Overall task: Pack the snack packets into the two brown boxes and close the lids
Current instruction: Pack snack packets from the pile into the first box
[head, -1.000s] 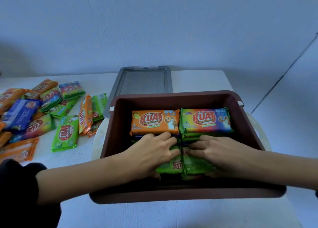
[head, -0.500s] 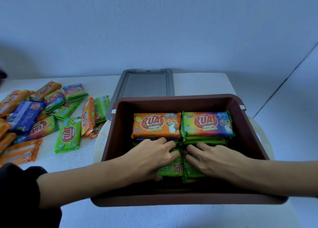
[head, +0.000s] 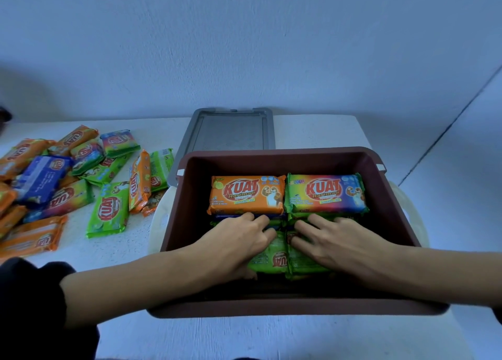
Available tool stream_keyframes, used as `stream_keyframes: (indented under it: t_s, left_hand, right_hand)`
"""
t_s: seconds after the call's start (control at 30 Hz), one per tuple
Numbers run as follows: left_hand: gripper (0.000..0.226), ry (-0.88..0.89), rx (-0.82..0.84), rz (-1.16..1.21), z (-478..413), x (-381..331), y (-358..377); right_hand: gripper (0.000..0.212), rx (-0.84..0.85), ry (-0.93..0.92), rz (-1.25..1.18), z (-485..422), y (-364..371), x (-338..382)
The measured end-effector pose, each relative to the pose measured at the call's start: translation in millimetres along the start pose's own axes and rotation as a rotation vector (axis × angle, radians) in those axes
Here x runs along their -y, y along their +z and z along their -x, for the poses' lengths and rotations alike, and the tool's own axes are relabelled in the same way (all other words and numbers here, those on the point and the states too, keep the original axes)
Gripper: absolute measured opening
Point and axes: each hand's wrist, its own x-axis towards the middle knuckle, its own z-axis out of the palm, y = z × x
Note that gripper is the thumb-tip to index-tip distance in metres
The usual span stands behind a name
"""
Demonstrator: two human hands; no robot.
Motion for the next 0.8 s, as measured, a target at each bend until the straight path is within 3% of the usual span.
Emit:
stream_keyframes:
  t_s: [0.2, 0.33, 0.43, 0.53, 0.7, 0.8]
  left_hand:
    - [0.065, 0.027, -0.104, 0.105, 4, 9, -12]
    - [0.037, 0.009, -0.399, 0.372, 22, 34, -39]
    - [0.021, -0.15, -0.613, 0.511, 45, 69, -57]
    - [0.015, -0.358, -0.739, 0.559, 69, 112, -57]
    - [0.024, -0.73, -0.702, 0.545, 108, 176, -18]
    - [0.044, -0.874, -0.502, 0.533, 121, 194, 16]
  right_hand:
    - [0.064, 0.33, 0.018, -0.11, -4, -35, -9]
    - [0.037, 0.17, 0.082, -0.273, -12, -62, -27]
    - [0.027, -0.019, 0.129, -0.453, -28, -88, -42]
    - [0.032, -0.179, 0.101, -0.585, -61, -109, -49]
    - [0.042, -0.349, -0.001, -0.598, -147, -130, -43]
    - [0.045, -0.348, -0.064, -0.599, -203, -130, -31]
